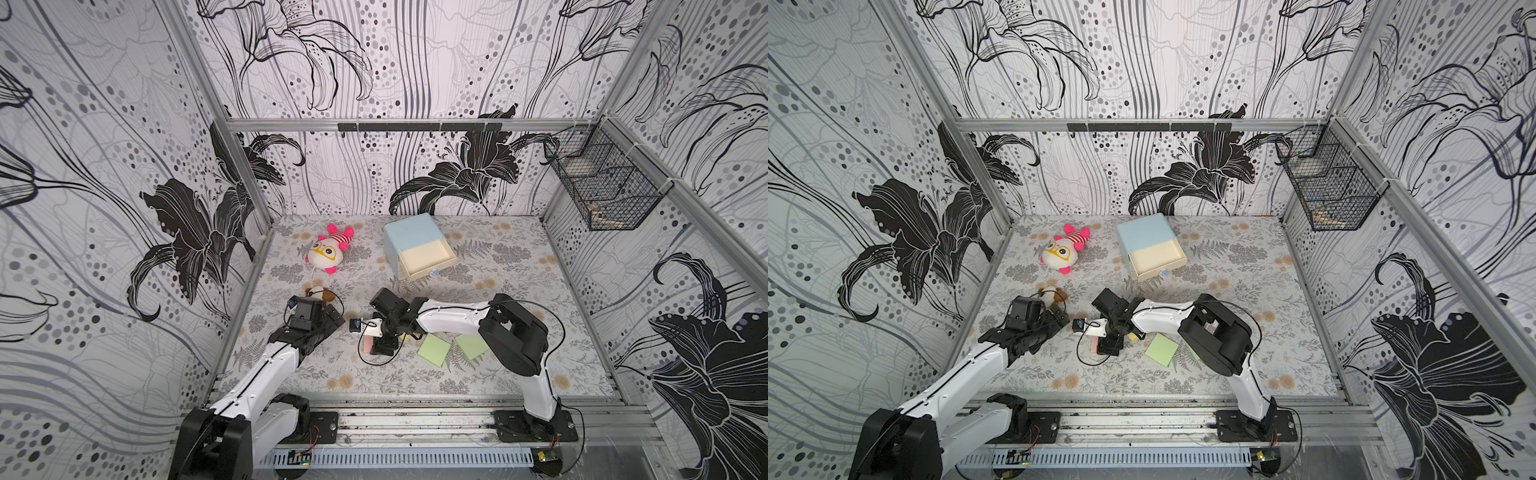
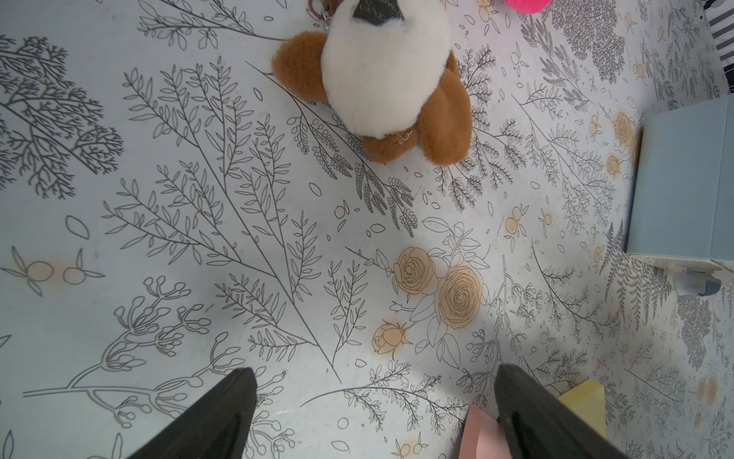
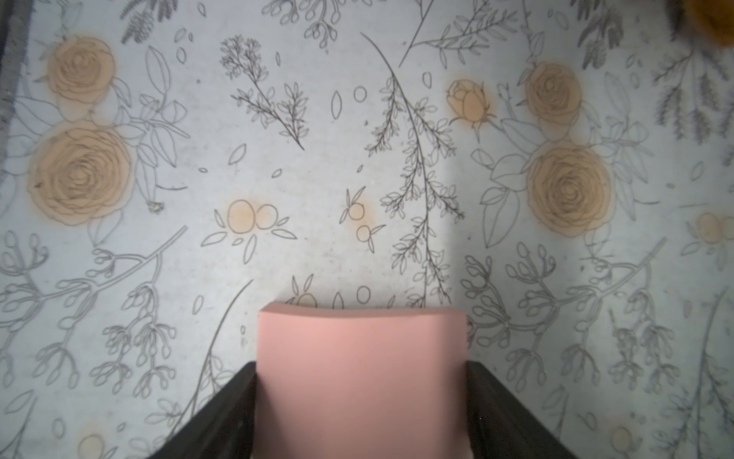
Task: Please put the sticky notes in the drawer by color
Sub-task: Pick up the sticky notes from the center of the board.
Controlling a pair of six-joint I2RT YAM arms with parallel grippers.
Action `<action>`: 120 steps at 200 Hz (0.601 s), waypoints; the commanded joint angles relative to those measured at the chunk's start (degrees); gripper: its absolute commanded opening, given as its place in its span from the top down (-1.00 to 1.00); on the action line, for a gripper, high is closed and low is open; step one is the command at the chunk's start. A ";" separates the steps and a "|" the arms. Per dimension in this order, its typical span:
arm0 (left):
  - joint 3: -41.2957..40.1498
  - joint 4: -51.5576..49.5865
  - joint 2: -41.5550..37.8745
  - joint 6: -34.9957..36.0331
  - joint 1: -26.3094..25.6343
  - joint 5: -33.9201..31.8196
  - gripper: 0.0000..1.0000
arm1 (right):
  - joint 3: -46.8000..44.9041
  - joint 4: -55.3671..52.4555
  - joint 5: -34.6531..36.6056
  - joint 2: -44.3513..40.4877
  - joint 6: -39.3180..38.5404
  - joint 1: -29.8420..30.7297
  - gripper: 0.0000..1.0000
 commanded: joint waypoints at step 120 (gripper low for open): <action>-0.13 2.21 -0.82 1.12 0.47 0.21 -0.97 | 0.66 -1.90 -3.81 -6.98 1.43 -2.39 -0.62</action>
